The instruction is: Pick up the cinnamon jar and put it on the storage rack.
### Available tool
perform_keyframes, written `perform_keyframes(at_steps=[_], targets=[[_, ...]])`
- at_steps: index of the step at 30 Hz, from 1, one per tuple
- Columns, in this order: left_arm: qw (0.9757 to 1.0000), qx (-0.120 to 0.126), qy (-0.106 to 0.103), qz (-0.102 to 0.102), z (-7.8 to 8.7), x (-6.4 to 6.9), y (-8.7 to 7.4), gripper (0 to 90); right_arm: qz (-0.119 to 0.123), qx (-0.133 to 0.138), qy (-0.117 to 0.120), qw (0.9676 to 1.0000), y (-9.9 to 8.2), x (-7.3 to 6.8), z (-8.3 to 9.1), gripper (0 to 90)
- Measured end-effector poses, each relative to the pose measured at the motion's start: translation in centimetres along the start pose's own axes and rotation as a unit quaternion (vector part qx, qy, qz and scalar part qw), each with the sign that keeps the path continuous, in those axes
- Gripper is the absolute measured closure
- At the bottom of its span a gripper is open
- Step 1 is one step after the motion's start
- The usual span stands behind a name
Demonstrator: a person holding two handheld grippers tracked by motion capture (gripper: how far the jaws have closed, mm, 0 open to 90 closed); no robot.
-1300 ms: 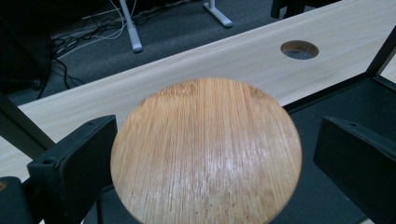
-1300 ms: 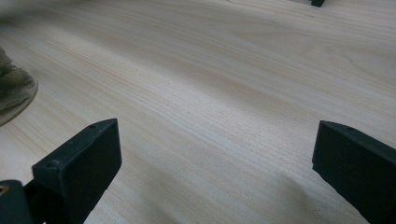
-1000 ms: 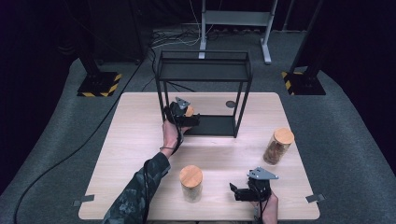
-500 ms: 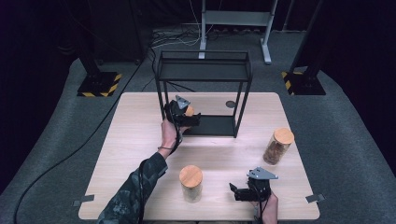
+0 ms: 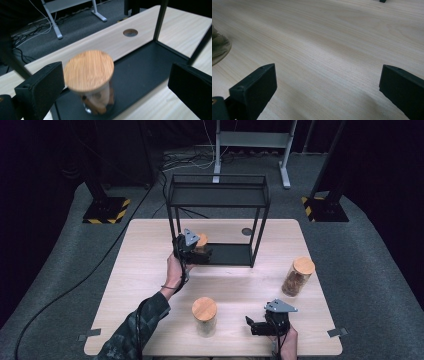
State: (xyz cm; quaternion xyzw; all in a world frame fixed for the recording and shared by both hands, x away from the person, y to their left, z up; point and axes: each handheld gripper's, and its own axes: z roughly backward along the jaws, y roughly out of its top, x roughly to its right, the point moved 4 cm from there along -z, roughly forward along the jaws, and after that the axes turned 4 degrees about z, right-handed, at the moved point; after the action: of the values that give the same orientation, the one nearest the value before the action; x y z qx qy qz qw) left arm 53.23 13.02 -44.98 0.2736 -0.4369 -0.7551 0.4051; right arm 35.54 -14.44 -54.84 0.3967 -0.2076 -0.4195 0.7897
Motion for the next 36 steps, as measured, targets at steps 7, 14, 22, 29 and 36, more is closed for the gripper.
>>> perform_keyframes(at_steps=[7, 14, 22, 29, 36], targets=[[1.0000, -0.007, 0.002, 0.001, 2.2, -1.0, -2.9, 0.1, -0.002, 0.003, -0.003, 1.0000, 0.0, 0.0, 0.1, 0.6], [0.9989, -0.046, -0.009, -0.002, 4.0, -2.0, -6.9, 0.0, -0.003, 0.003, -0.003, 1.0000, 0.0, 0.0, 0.1, 0.6], [0.9961, -0.084, -0.019, 0.018, 5.9, -3.1, -11.0, 0.0, -0.002, 0.002, -0.003, 1.0000, 0.0, 0.0, 0.0, 0.6], [0.9893, -0.135, -0.036, 0.043, 8.5, -3.3, -15.8, 0.0, -0.004, 0.001, -0.002, 1.0000, 0.0, 0.1, 0.0, 0.5], [0.9857, -0.149, -0.045, 0.065, 11.8, -3.5, -18.5, 0.0, -0.005, 0.000, -0.004, 1.0000, 0.0, 0.1, 0.0, 0.5]])
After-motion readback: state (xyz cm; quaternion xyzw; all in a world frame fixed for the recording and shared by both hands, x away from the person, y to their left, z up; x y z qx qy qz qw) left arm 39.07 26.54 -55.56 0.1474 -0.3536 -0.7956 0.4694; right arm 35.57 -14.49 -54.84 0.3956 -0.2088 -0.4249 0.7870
